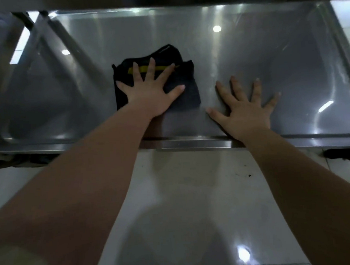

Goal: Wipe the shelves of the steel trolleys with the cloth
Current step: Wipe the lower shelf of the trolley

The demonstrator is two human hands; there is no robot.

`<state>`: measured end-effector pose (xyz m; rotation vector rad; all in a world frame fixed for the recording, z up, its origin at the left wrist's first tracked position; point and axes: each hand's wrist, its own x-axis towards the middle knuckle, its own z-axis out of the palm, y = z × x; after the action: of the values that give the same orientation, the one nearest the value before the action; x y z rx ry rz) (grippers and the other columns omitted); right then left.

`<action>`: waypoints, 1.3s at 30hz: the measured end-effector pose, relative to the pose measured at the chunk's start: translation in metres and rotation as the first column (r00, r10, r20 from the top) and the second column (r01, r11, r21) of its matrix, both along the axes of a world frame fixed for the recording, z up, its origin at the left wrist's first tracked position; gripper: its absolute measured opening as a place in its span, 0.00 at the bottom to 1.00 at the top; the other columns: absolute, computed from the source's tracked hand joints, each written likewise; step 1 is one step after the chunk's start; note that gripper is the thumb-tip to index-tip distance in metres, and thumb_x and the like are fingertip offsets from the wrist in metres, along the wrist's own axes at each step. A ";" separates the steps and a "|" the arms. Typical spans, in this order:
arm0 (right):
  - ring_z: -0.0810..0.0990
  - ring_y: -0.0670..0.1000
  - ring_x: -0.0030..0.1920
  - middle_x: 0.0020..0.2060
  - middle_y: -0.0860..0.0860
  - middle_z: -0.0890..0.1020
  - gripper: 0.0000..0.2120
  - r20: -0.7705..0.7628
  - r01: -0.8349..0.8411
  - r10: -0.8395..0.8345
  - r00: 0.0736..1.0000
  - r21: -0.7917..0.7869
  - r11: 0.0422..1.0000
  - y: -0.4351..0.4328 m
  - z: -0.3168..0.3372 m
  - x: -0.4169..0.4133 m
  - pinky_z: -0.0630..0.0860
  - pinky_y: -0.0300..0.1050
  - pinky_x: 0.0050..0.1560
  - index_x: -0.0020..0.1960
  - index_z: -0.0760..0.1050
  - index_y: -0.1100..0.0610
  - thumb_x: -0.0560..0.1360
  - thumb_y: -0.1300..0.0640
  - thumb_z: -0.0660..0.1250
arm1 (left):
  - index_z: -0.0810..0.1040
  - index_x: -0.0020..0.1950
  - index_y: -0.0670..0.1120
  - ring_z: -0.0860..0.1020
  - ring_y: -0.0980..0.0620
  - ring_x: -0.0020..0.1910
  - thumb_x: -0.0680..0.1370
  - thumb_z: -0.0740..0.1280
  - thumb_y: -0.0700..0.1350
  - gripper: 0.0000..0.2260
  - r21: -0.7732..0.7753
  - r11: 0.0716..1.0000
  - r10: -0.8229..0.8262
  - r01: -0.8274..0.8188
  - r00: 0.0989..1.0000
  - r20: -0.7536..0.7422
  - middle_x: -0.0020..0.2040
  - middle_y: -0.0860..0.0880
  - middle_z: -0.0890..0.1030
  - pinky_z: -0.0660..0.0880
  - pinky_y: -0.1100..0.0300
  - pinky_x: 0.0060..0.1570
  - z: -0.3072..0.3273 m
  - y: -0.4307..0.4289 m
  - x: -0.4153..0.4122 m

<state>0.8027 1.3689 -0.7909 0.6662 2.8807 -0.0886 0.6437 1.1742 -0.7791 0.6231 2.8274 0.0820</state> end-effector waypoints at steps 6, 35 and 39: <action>0.34 0.61 0.77 0.78 0.40 0.38 0.33 -0.003 0.025 -0.025 1.000 -0.024 0.999 -0.004 0.004 -0.003 0.37 0.79 0.66 0.73 0.33 0.30 0.70 0.24 0.33 | 0.38 0.74 0.71 0.37 0.34 0.77 0.71 0.40 0.77 0.33 -0.043 0.999 0.003 -0.002 1.000 0.022 0.81 0.52 0.38 0.40 0.19 0.60 0.009 0.021 -0.001; 0.38 0.60 0.78 0.78 0.40 0.40 0.29 -0.024 -0.323 0.322 0.946 -0.010 0.947 -0.170 0.004 -0.079 0.40 0.76 0.68 0.77 0.41 0.37 0.79 0.37 0.44 | 0.35 0.72 0.74 0.38 0.42 0.78 0.66 0.36 0.80 0.35 -0.010 0.997 0.075 -0.075 0.996 -0.042 0.80 0.57 0.38 0.44 0.24 0.66 0.003 -0.171 0.021; 0.37 0.60 0.78 0.78 0.38 0.41 0.28 -0.039 -0.292 0.292 0.956 -0.002 0.956 -0.173 0.001 -0.082 0.37 0.74 0.68 0.74 0.35 0.32 0.76 0.31 0.38 | 0.36 0.71 0.76 0.38 0.44 0.79 0.64 0.38 0.82 0.36 -0.041 0.995 0.091 -0.093 0.995 -0.046 0.80 0.60 0.39 0.44 0.24 0.66 0.001 -0.215 -0.010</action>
<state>0.7210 1.1963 -0.7899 0.2327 2.9766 -0.0714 0.6336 0.9596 -0.7785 0.4914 2.8915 0.0232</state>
